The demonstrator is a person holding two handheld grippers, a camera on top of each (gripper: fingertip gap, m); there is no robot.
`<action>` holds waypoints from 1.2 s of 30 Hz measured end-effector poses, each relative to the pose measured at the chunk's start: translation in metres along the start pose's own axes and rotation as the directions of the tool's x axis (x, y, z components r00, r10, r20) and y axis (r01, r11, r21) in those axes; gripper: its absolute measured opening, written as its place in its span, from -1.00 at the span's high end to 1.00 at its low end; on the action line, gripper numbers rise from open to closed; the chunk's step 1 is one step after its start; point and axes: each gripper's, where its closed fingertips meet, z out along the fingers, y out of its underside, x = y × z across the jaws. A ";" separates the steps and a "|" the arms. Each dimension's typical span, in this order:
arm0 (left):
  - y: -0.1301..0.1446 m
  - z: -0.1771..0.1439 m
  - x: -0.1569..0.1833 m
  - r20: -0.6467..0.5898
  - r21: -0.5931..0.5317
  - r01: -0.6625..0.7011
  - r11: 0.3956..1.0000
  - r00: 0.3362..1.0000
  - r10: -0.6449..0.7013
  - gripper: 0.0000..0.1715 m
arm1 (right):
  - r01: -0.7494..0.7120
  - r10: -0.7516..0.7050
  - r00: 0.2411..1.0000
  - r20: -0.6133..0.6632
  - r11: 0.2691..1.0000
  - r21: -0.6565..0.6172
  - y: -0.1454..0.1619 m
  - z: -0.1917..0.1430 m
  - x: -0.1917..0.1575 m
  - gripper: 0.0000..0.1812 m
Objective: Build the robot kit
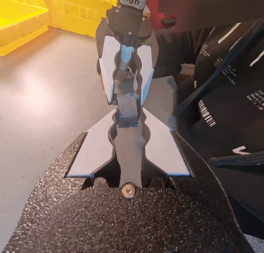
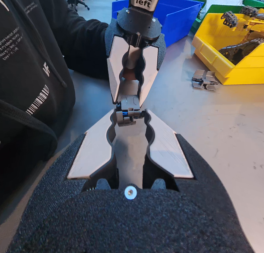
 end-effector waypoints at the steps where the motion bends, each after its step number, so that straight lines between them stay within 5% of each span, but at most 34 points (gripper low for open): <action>1: 0.002 0.001 0.000 0.008 -0.019 -0.014 1.000 1.000 0.014 0.66 | 0.009 -0.009 1.000 0.001 1.000 -0.018 0.002 0.000 -0.001 0.58; 8: 0.032 0.016 0.004 0.028 -0.213 -0.113 0.970 0.992 0.122 0.67 | 0.050 -0.041 0.998 0.054 0.982 -0.180 0.029 0.009 -0.012 0.58; 21: 0.032 0.017 -0.011 0.097 -0.222 -0.017 0.975 0.994 0.039 0.65 | -0.040 0.037 0.999 -0.015 0.983 -0.181 0.029 0.012 0.002 0.56; 24: 0.033 0.015 -0.013 0.093 -0.220 0.015 0.975 0.996 0.006 0.65 | -0.026 0.023 0.999 -0.023 0.987 -0.156 0.026 0.004 0.005 0.36; 28: 0.033 0.017 -0.010 0.081 -0.222 0.021 0.975 0.997 -0.003 0.64 | 0.009 -0.007 1.000 0.015 0.989 -0.150 0.028 -0.008 0.002 0.63; 36: 0.032 0.016 -0.014 0.147 -0.254 -0.010 0.967 0.988 0.049 0.64 | 0.024 -0.018 0.999 0.037 0.987 -0.159 0.027 -0.003 -0.005 0.82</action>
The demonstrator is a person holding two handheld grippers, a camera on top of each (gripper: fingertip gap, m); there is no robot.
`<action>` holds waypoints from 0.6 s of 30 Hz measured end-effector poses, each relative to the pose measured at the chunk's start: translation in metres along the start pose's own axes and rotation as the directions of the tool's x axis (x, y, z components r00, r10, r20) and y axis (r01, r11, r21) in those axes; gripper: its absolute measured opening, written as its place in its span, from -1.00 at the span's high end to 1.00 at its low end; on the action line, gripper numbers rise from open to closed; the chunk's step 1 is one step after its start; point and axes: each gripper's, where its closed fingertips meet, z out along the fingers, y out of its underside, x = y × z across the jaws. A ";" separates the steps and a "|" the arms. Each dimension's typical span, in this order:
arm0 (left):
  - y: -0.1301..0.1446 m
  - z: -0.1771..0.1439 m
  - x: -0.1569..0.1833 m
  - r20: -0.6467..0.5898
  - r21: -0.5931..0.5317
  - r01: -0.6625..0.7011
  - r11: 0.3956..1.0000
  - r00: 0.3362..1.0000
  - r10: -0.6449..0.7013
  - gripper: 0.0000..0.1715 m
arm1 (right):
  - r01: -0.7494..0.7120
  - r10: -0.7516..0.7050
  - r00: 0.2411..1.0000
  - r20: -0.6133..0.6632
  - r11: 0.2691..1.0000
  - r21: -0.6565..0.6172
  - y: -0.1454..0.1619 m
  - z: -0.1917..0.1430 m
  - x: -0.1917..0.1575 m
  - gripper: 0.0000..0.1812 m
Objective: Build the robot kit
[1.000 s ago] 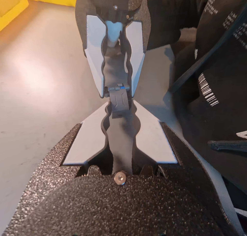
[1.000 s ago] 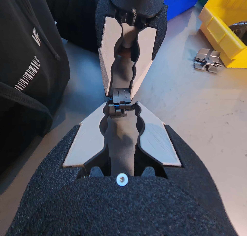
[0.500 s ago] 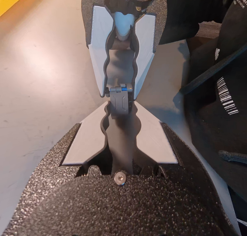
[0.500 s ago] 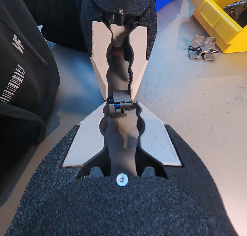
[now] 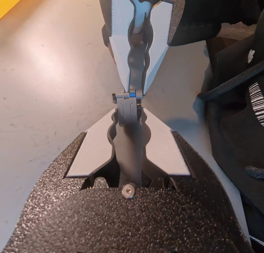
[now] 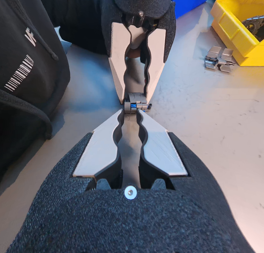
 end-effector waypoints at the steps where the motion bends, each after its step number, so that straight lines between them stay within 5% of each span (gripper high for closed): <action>1: 0.000 0.000 -0.001 0.023 -0.018 -0.018 1.000 1.000 0.019 0.64 | 0.008 -0.008 1.000 -0.012 1.000 -0.024 0.002 0.001 0.001 0.82; 9: 0.001 -0.004 -0.003 0.099 -0.121 -0.155 0.980 0.981 0.168 0.65 | 0.089 -0.090 0.996 0.004 0.978 -0.188 0.003 0.002 0.001 0.82; 18: 0.005 -0.006 0.000 0.053 -0.147 -0.160 0.976 0.984 0.170 0.64 | 0.161 -0.176 0.984 -0.039 0.955 -0.248 0.002 0.004 0.000 0.82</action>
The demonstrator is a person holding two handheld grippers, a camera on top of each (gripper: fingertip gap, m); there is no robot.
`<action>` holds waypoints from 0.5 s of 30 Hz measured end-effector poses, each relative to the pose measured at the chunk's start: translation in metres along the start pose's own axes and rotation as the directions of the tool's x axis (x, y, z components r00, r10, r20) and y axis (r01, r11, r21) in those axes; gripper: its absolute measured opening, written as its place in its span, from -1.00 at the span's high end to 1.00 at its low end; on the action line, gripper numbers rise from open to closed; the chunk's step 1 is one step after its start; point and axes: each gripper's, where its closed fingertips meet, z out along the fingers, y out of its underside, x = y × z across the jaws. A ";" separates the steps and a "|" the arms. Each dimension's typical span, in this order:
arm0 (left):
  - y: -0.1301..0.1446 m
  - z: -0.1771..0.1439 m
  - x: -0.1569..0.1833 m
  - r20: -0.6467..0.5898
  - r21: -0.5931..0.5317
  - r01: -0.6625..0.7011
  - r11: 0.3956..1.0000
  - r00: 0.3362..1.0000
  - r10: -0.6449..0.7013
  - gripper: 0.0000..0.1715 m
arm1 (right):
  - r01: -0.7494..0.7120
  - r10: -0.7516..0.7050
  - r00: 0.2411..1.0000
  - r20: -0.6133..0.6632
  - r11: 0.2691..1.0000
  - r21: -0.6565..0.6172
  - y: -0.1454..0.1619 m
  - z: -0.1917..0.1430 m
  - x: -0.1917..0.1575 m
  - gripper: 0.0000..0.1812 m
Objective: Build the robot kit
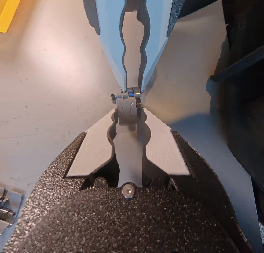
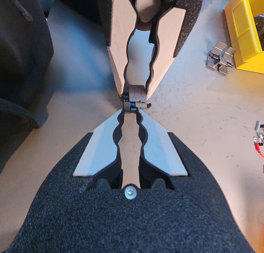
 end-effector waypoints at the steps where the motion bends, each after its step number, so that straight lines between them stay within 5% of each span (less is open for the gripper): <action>1: 0.001 0.000 0.000 -0.019 0.008 0.008 1.000 1.000 -0.008 0.64 | 0.003 -0.003 1.000 -0.006 1.000 -0.007 0.000 0.001 0.000 0.82; 11: 0.002 0.001 -0.002 -0.011 -0.007 -0.022 1.000 1.000 0.022 0.64 | -0.079 0.083 0.994 0.073 0.995 -0.058 0.002 0.002 0.003 0.80; 15: 0.002 0.001 0.000 -0.005 -0.026 -0.054 0.998 0.999 0.054 0.64 | -0.087 0.091 0.994 0.056 0.994 -0.071 0.001 0.004 0.009 0.54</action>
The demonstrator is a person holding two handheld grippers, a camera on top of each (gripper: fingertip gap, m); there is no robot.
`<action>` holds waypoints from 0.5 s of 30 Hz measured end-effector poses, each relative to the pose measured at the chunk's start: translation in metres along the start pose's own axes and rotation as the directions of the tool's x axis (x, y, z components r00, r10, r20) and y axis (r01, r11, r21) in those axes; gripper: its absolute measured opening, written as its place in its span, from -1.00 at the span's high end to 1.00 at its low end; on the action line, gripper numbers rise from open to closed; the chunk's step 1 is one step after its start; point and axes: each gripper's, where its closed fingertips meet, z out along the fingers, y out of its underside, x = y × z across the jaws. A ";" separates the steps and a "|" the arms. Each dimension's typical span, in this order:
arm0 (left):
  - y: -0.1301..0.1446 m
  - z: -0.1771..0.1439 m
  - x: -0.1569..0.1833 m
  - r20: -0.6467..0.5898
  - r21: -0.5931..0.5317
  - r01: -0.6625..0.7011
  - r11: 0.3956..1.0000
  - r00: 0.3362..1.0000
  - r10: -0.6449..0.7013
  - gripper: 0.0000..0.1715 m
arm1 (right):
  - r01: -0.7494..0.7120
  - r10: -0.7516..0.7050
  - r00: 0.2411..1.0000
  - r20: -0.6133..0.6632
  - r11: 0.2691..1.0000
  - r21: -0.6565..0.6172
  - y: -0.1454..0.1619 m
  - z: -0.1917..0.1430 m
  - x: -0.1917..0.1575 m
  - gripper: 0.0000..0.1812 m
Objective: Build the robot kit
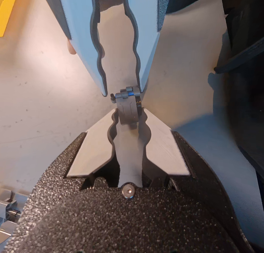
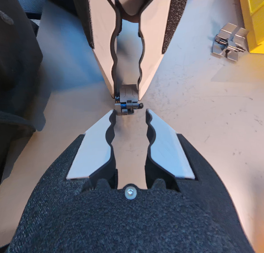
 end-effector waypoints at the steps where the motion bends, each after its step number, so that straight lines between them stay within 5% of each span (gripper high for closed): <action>1: 0.000 0.000 0.001 0.000 -0.010 -0.013 1.000 1.000 0.013 0.65 | 0.022 -0.022 1.000 0.019 1.000 -0.001 -0.001 0.001 -0.004 0.58; 8: 0.002 -0.002 0.004 0.011 -0.045 -0.007 0.999 1.000 0.008 0.64 | 0.034 -0.034 0.998 0.048 0.999 -0.009 -0.003 0.003 -0.006 0.61; 10: 0.003 -0.002 -0.002 0.041 -0.039 0.026 0.999 0.999 -0.025 0.63 | 0.034 -0.034 0.998 0.049 0.999 -0.008 -0.002 0.003 -0.007 0.83; 15: 0.001 -0.002 0.001 0.007 0.001 0.069 0.998 0.998 -0.069 0.63 | 0.083 -0.082 0.996 0.025 0.995 -0.048 -0.001 0.003 -0.008 0.81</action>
